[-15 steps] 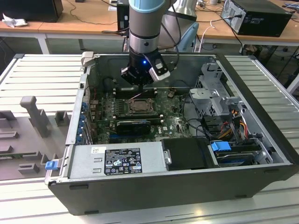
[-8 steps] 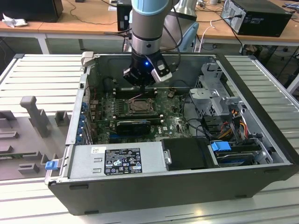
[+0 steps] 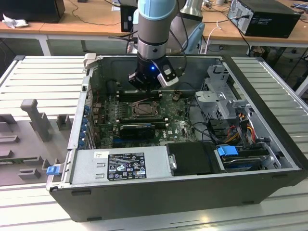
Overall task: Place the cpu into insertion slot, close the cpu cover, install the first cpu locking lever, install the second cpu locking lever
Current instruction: 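Install the first cpu locking lever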
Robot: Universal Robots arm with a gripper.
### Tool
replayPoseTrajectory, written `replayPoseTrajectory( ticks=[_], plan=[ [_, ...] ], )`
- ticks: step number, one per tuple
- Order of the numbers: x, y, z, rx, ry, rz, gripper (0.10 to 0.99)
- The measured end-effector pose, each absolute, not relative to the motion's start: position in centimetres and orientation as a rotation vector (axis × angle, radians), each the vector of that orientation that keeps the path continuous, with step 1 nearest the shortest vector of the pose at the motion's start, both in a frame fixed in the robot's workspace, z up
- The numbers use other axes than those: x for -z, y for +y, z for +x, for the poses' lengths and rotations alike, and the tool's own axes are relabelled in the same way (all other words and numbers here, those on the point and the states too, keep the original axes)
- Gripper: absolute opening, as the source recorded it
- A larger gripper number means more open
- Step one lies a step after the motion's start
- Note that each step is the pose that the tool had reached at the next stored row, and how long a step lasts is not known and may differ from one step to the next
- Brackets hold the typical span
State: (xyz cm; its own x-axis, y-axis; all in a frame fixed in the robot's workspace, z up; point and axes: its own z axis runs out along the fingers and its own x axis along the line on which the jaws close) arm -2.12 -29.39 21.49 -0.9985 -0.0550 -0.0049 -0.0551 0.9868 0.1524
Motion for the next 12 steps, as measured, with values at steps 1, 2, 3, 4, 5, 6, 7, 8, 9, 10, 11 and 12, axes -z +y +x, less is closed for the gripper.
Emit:
replayPoseTrajectory(
  ticks=[1, 2, 3, 4, 5, 6, 7, 8, 9, 10, 11, 12],
  plan=[
    [-21.41, -29.39, -2.09, -0.24, 3.131, -0.088, 0.106],
    [-21.37, -29.39, -2.08, -0.24, 3.131, -0.088, 0.106],
    [-21.32, -29.4, -2.06, -0.24, 3.131, -0.09, 0.106],
    [-21.29, -29.41, -2.06, -0.24, 3.131, -0.09, 0.106],
    [-21.25, -29.43, -2.05, -0.24, 3.131, -0.09, 0.106],
    [-21.2, -29.43, -2.05, -0.24, 3.131, -0.09, 0.106],
    [-21.15, -29.43, -2.04, -0.24, 3.131, -0.09, 0.106],
    [-21.11, -29.43, -2.01, -0.24, 3.131, -0.091, 0.106],
    [-21.06, -29.43, -1.95, -0.24, 3.131, -0.091, 0.106],
    [-21.02, -29.43, -1.91, -0.24, 3.131, -0.091, 0.106],
    [-20.99, -29.43, -1.88, -0.24, 3.131, -0.092, 0.106],
    [-20.95, -29.44, -1.86, -0.24, 3.131, -0.092, 0.106]
  ],
)
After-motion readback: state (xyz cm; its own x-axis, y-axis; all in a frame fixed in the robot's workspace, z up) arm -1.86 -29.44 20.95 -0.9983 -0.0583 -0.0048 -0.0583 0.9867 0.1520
